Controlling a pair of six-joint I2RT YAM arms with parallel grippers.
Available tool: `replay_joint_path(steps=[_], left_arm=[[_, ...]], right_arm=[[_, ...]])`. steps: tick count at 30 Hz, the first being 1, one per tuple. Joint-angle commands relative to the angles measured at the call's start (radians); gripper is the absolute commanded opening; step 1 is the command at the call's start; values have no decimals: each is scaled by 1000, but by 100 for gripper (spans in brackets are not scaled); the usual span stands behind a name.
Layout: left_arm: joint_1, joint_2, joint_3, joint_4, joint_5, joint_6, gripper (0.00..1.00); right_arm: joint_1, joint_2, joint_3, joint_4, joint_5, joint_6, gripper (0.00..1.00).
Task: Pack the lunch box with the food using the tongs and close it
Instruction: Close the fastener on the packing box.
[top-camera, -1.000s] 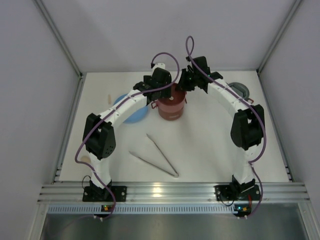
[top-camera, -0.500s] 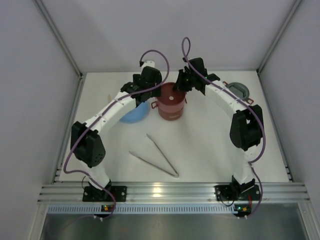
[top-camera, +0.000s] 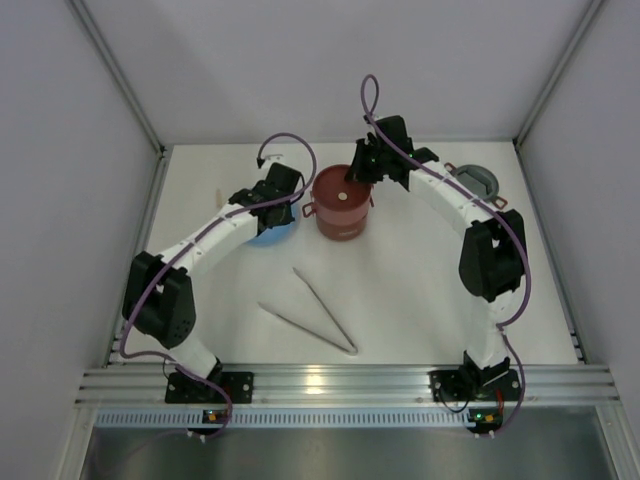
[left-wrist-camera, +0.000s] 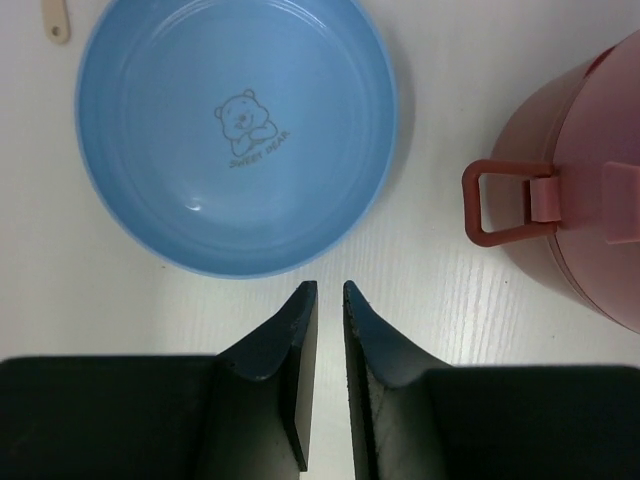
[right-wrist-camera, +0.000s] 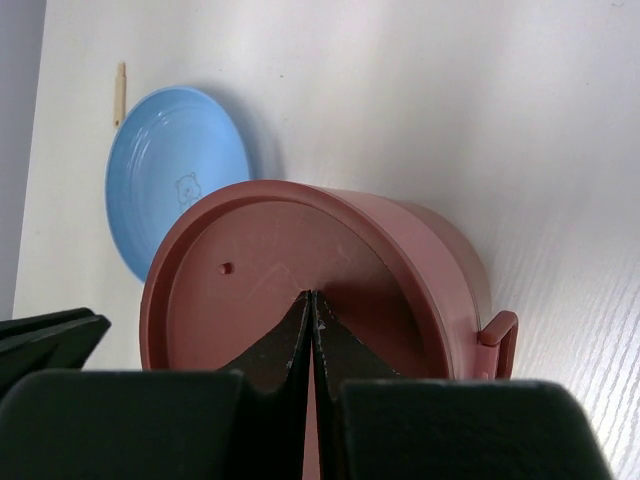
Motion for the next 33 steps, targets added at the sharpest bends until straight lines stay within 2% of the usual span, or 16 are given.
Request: replay_joint_path(steps=[1, 9, 16, 26, 33], left_arm=[[-3, 23, -8, 82, 29, -39, 21], [19, 125, 9, 137, 67, -44, 17], [42, 217, 84, 189, 99, -39, 17], [43, 382, 245, 231, 236, -57, 18], [43, 389, 192, 290, 316, -107, 18]], right_arm=[[14, 55, -38, -88, 81, -41, 0], [16, 66, -24, -111, 89, -47, 0], [17, 67, -24, -122, 92, -53, 0], [19, 75, -29, -136, 101, -63, 0], [22, 77, -29, -139, 99, -64, 0]])
